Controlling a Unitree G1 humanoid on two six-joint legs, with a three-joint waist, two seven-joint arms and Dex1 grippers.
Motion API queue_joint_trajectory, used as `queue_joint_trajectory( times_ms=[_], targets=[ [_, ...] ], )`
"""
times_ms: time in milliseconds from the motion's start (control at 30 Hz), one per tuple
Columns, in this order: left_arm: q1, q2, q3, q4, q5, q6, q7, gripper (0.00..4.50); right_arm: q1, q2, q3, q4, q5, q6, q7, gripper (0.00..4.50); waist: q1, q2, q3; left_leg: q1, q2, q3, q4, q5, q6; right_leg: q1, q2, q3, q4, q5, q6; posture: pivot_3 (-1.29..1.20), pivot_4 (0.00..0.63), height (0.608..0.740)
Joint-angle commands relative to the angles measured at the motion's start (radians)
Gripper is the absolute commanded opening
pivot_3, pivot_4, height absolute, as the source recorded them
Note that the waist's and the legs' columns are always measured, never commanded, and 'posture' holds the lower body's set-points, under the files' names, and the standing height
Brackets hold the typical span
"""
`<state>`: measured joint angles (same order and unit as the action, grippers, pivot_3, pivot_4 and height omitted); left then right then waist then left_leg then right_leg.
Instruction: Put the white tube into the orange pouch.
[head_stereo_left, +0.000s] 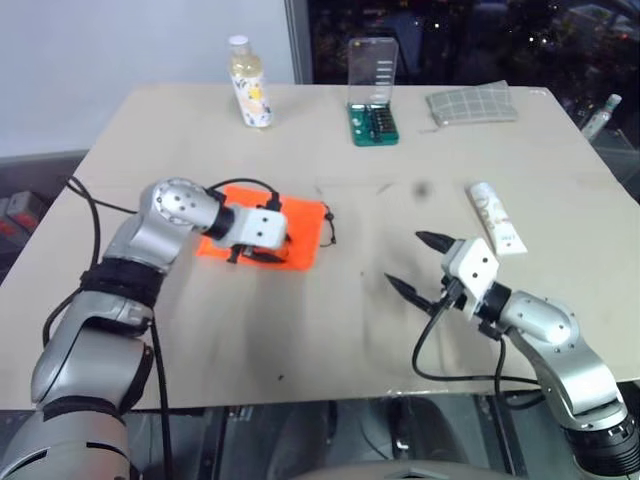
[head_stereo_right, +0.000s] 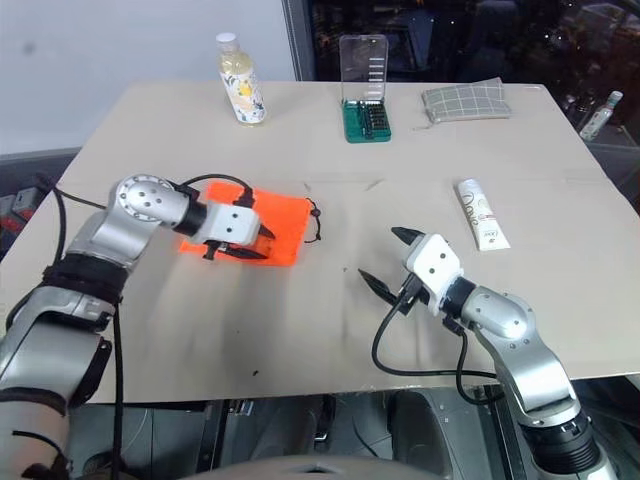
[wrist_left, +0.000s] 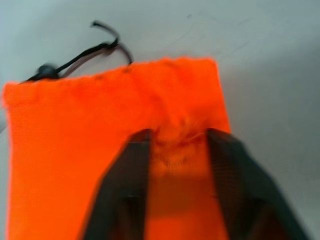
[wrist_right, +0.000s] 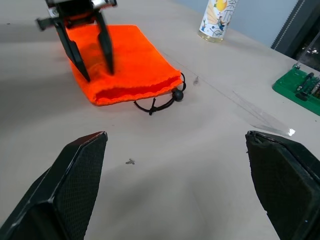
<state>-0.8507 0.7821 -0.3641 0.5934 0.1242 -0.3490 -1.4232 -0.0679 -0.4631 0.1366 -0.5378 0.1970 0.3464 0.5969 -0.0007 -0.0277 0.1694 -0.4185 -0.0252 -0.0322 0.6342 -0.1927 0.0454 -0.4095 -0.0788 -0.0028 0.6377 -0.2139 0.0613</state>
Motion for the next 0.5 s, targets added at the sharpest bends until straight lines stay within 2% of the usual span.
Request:
queue_joint_trajectory(
  times_ms=[33, 67, 300, 500],
  targets=[
    [-0.037, -0.018, 0.018, 0.026, -0.020, -0.014, -0.020, 0.19, 0.012, -0.005, -0.033, -0.057, 0.006, 0.002, -0.020, 4.50, 0.000, 0.000, 0.000, 0.000, 0.000, 0.000, 0.000, 0.000, 0.000, 0.000, 0.000, 0.000, 0.000, 0.000, 0.000, 0.00, 0.150, 0.740],
    [-0.039, -0.022, 0.022, 0.033, -0.022, -0.012, -0.024, 0.04, 0.017, -0.005, -0.032, -0.060, 0.004, 0.002, -0.025, 4.50, 0.000, 0.000, 0.000, 0.000, 0.000, 0.000, 0.000, 0.000, 0.000, 0.000, 0.000, 0.000, 0.000, 0.000, 0.000, 0.00, 0.150, 0.740],
    [-0.047, -0.011, 0.042, 0.042, -0.028, -0.009, -0.033, 0.04, 0.029, -0.005, -0.034, -0.063, 0.003, -0.001, -0.042, 4.50, -0.002, 0.000, 0.000, 0.000, 0.000, 0.000, 0.000, 0.000, 0.000, 0.000, 0.000, 0.000, 0.000, -0.001, 0.001, 0.00, 0.150, 0.740],
    [-0.009, 0.023, 0.180, -0.104, -0.219, 0.267, -0.087, 0.04, 0.020, -0.004, -0.040, -0.048, 0.010, -0.007, -0.040, 4.50, -0.006, -0.001, 0.000, -0.001, 0.000, -0.001, 0.000, 0.000, 0.000, 0.000, 0.000, 0.000, 0.000, 0.000, 0.001, 0.00, 0.150, 0.740]
  ],
)
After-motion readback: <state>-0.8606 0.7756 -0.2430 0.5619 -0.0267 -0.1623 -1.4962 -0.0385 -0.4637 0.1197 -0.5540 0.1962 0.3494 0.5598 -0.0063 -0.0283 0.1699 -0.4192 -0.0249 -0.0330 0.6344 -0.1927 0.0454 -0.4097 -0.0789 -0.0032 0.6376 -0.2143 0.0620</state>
